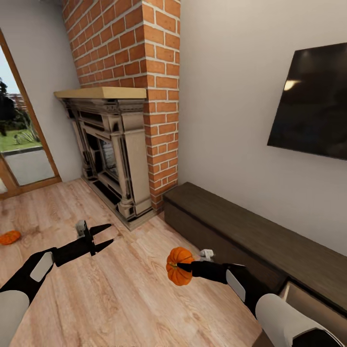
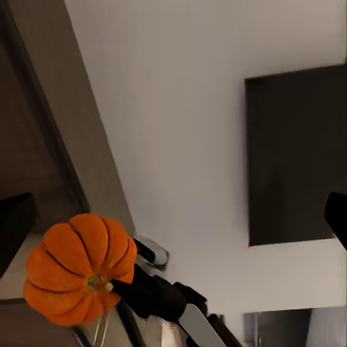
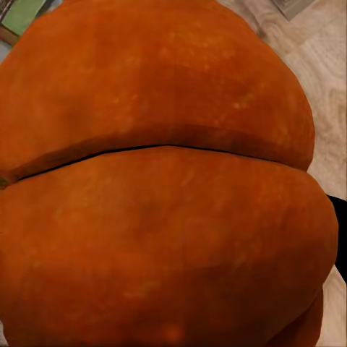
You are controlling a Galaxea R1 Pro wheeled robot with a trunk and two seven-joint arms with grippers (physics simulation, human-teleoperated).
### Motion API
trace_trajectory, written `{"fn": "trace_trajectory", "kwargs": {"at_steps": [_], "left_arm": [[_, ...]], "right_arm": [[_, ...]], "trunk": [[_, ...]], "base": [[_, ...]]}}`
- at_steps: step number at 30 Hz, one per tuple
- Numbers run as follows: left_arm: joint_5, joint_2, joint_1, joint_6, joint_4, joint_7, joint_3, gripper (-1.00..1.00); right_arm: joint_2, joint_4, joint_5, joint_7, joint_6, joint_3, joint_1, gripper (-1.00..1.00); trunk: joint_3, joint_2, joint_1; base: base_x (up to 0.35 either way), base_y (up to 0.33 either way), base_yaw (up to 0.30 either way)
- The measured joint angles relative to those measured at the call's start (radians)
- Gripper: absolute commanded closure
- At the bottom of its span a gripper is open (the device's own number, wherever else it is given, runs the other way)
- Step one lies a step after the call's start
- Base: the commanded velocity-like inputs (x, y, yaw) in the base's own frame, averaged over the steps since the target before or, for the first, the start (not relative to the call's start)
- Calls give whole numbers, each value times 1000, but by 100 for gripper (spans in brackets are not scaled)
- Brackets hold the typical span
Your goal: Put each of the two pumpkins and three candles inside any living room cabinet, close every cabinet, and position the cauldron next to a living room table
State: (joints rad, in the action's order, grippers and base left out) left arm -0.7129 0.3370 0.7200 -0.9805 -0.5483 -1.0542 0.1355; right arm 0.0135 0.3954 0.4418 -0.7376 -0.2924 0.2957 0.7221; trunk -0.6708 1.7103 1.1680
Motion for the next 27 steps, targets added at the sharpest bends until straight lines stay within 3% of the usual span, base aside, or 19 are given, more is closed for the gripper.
{"fn": "trace_trajectory", "kwargs": {"at_steps": [27], "left_arm": [[0,0,0,0,0,0,0,-100]], "right_arm": [[-1,-3,0,17,9,3,-2,100]], "trunk": [[-23,0,0]], "base": [[0,0,271]]}}
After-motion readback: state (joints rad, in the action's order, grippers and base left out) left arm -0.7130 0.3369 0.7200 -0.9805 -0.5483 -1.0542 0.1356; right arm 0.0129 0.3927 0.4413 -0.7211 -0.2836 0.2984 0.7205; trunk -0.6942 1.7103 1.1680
